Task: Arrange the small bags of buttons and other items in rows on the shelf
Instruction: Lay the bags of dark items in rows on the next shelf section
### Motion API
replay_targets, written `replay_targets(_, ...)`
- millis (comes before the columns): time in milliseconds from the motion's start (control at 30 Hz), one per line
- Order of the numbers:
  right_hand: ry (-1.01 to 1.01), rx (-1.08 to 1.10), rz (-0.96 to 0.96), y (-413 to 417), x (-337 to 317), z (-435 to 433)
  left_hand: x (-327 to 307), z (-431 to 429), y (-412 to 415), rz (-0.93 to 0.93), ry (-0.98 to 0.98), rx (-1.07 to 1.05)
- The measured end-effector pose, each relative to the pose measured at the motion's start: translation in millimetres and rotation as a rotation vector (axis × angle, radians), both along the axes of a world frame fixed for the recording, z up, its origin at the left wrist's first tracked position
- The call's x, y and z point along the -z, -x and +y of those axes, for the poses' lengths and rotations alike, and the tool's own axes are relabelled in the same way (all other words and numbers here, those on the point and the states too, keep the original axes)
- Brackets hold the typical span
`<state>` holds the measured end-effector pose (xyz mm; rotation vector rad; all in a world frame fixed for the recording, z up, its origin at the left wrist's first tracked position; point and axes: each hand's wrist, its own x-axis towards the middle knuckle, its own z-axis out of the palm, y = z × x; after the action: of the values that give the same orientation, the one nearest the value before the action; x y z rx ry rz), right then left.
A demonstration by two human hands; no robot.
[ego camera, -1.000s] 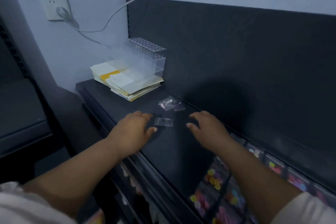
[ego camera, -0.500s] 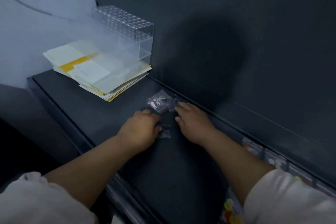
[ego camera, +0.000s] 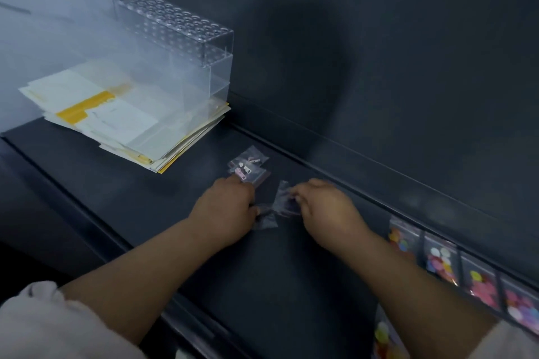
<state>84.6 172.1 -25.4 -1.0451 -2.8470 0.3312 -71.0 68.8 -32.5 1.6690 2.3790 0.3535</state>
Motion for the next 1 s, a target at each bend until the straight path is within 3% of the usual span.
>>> replay_targets(133,0.067,-0.008,0.071,15,-5,20,-1,1,4,-0.041,0.045,0.023)
replay_targets(300,0.134,-0.166,-0.182,28,-2,22,-9,6,4,-0.110,0.111,0.026)
replay_targets(500,0.167,-0.008,-0.238,13,-12,21,-11,7,1,-0.181,0.074,0.031)
replay_targets(700,0.265,0.276,-0.076,-15,-13,12,-18,14,-4,-0.525,-0.030,-0.131)
replay_targets(833,0.530,0.567,0.281,-33,-14,2,-23,17,-20,-0.959,-0.100,-0.241)
replay_targets(933,0.703,0.694,0.431,-43,-14,-7,-25,16,-31,-1.045,-0.114,-0.229)
replay_targets(1000,0.581,0.704,0.375,-44,-12,-9,-24,15,-34,-1.034,-0.123,-0.244)
